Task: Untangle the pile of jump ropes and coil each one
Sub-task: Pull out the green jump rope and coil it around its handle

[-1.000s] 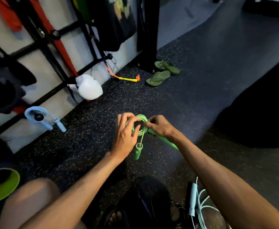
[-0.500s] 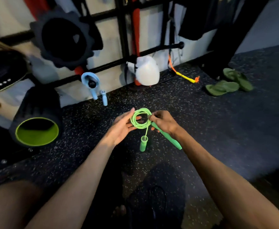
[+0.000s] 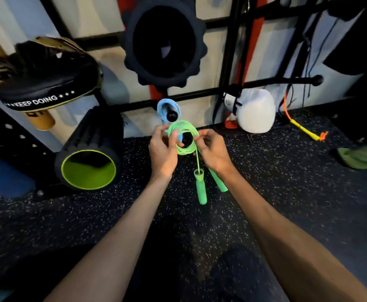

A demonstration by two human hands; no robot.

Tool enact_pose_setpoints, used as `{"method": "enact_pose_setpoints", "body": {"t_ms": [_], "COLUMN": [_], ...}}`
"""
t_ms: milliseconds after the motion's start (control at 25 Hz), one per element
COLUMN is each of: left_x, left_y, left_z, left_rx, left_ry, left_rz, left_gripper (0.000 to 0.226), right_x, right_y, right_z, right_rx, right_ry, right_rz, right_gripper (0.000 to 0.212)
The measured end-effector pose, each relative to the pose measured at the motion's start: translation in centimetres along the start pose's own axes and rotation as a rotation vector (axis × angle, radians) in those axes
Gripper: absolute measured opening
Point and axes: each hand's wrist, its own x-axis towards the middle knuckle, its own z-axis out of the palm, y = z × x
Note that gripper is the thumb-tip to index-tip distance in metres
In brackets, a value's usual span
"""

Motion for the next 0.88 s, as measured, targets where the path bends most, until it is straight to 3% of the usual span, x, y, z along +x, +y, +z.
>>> {"method": "enact_pose_setpoints", "body": {"t_ms": [240,360,560,760,880], "left_x": [7.7,11.4,15.5,16.8,15.6], "left_y": [-2.3,-4.9,-7.7,-8.9,-9.0], "left_z": [1.7,2.3,3.3,3.5,3.1], "left_rx": [0.097,0.054,0.046,0.015,0.04], "left_ry": [0.144,0.144,0.14,0.049,-0.038], "left_rz": [0.068,-0.098,-0.279,-0.342,-0.3], "left_gripper": [0.018,0.016,0.022,0.035,0.04], "right_x": [7.6,10.4,14.9,16.5,15.5], "right_y": [-0.8,0.8,2.5,3.4,4.6], "right_z": [4.3,6.6,8.9,9.5,9.5], "right_rx": [-0.001,0.024,0.057,0.049,0.235], "right_ry": [0.144,0.208,0.289,0.246,0.157], "right_rz": [-0.089,-0.078,-0.014,0.018,0.115], "right_gripper": [0.01,0.005,0.016,0.012,0.014]}}
